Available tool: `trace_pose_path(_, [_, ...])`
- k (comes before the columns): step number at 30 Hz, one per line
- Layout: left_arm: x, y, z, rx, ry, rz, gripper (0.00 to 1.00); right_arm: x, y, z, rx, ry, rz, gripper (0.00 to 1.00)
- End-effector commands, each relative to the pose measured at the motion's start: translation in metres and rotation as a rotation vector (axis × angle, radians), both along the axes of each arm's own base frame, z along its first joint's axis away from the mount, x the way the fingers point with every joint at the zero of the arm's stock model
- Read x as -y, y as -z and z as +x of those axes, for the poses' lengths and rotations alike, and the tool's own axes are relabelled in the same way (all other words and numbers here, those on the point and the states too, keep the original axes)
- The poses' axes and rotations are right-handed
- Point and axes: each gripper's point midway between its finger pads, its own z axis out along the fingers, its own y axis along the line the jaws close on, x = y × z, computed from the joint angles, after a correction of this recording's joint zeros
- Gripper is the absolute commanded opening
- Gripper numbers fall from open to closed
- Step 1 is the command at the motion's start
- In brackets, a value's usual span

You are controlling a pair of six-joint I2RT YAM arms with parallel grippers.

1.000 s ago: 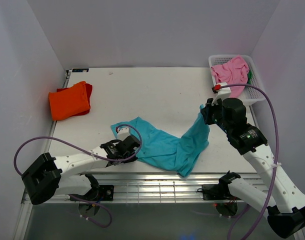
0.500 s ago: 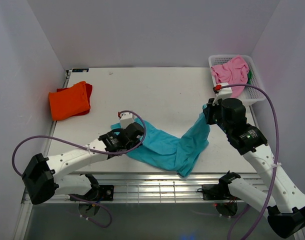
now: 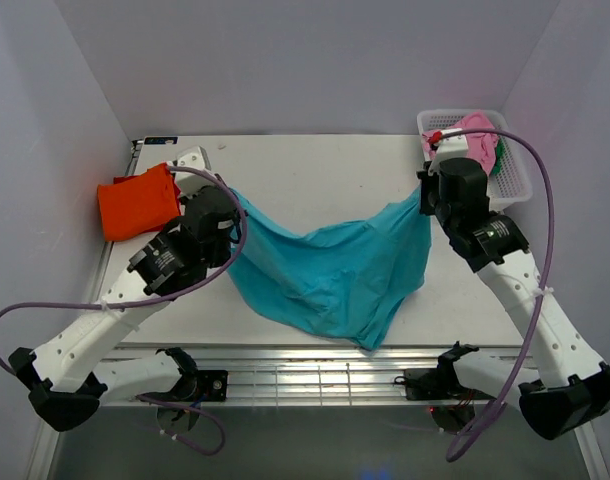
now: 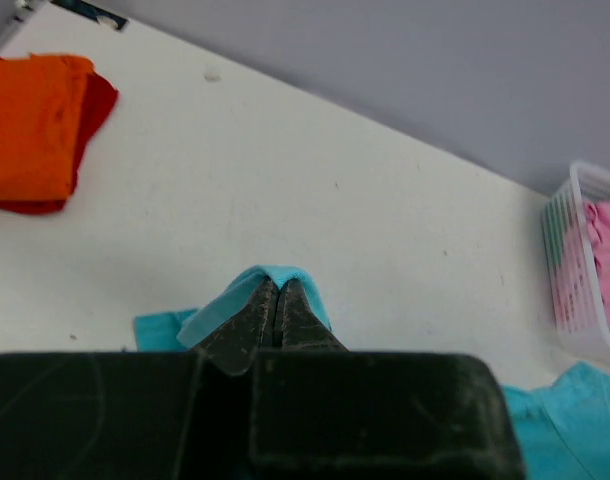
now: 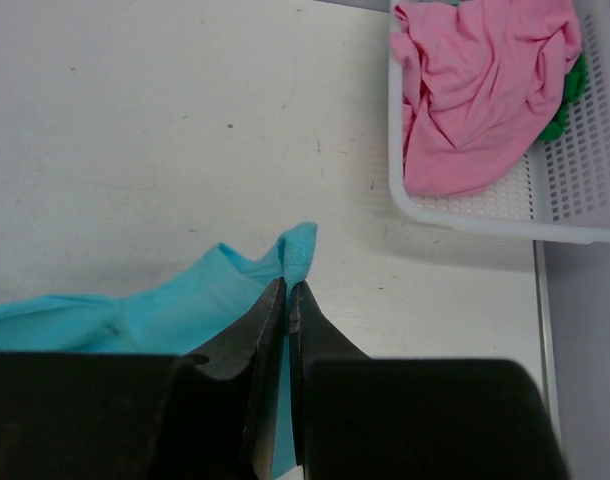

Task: Fold and stack the t-shirts
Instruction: Flatten out the tshirt

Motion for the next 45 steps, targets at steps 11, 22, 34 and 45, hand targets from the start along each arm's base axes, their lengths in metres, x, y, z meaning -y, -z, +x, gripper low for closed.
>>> trace_pose_path(11, [-0.074, -0.118, 0.063, 0.324, -0.206, 0.140, 0.00, 0.060, -0.078, 0.117, 0.150, 0.201, 0.035, 0.08])
trace_pose_path(22, [-0.085, -0.162, 0.107, 0.455, -0.146, 0.094, 0.00, 0.073, -0.166, 0.141, 0.325, 0.202, 0.050, 0.08])
trace_pose_path(34, [-0.049, -0.147, 0.028, 0.341, 0.227, -0.004, 0.00, 0.064, -0.203, 0.018, 0.444, 0.067, 0.119, 0.08])
trace_pose_path(45, [-0.042, -0.177, -0.081, 0.354, 0.473, -0.162, 0.00, 0.045, -0.302, -0.116, 0.654, -0.142, 0.200, 0.08])
